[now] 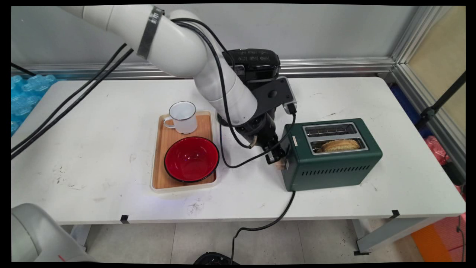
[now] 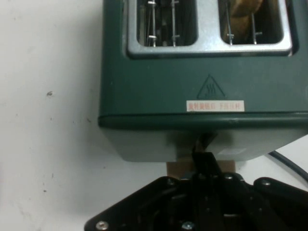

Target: Press the toaster switch

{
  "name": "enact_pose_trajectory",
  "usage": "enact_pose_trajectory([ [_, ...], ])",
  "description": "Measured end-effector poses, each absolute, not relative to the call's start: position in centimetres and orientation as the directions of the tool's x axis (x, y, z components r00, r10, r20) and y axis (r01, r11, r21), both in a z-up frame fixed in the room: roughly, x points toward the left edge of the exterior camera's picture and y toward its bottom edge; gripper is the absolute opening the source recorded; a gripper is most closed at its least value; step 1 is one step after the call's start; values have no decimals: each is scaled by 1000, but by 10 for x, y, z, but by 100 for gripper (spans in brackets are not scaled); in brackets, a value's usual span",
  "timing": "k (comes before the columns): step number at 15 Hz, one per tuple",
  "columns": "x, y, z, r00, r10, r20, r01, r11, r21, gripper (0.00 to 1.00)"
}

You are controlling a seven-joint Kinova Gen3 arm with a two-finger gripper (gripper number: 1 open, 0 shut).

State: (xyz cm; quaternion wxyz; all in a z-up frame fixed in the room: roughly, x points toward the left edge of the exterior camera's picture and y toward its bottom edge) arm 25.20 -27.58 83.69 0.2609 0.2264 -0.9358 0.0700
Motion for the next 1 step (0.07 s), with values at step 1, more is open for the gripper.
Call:
enact_pose_trajectory([
  [1,252,-276,836,-762,-388,518,-460,888,-12,0],
])
